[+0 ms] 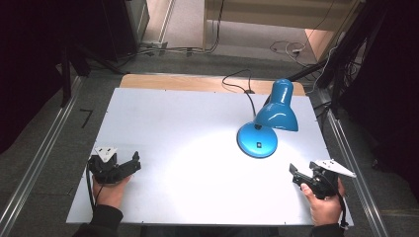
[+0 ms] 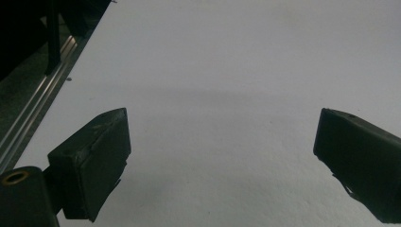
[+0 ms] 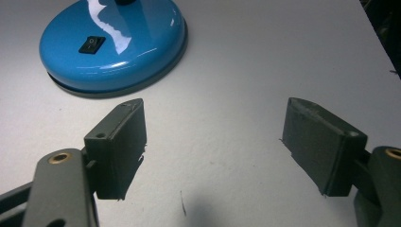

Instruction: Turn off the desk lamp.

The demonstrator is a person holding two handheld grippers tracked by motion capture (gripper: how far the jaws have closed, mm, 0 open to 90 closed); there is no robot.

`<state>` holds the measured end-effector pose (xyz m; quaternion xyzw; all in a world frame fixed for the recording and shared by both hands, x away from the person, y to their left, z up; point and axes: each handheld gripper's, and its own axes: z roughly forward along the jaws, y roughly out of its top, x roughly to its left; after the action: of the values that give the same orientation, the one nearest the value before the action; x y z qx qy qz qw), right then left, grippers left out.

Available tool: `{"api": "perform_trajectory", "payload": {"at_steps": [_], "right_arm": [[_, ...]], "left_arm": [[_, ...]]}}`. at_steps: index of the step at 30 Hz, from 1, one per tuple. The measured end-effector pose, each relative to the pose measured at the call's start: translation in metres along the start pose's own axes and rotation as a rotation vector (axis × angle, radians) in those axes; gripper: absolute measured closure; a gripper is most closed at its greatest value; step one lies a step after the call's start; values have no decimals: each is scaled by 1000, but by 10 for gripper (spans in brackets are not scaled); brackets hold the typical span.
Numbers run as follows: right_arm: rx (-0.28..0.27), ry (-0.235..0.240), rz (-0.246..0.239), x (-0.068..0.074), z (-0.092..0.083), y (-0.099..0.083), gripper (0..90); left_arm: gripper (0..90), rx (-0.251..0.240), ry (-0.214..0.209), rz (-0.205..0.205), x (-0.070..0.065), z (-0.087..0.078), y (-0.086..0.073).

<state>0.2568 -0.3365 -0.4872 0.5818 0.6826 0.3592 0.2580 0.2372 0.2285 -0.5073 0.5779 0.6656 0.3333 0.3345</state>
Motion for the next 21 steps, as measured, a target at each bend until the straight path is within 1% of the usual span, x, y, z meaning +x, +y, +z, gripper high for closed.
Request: {"api": "perform_trajectory", "payload": {"at_steps": [1, 8, 14, 16, 21], "right_arm": [[0, 6, 6, 1, 0, 0, 214], [-7, 17, -1, 4, 2, 3, 217], [-4, 20, -5, 10, 6, 5, 220], [-9, 18, -16, 13, 7, 6, 220], [-15, 21, -16, 15, 8, 8, 223]], "left_arm": [[56, -1, -1, 1, 0, 0, 0], [56, 0, -1, -2, 0, 0, 0], [56, 0, -2, 0, 0, 0, 0], [56, 1, -1, 1, 0, 0, 0], [56, 0, -3, 1, 0, 0, 0]]}}
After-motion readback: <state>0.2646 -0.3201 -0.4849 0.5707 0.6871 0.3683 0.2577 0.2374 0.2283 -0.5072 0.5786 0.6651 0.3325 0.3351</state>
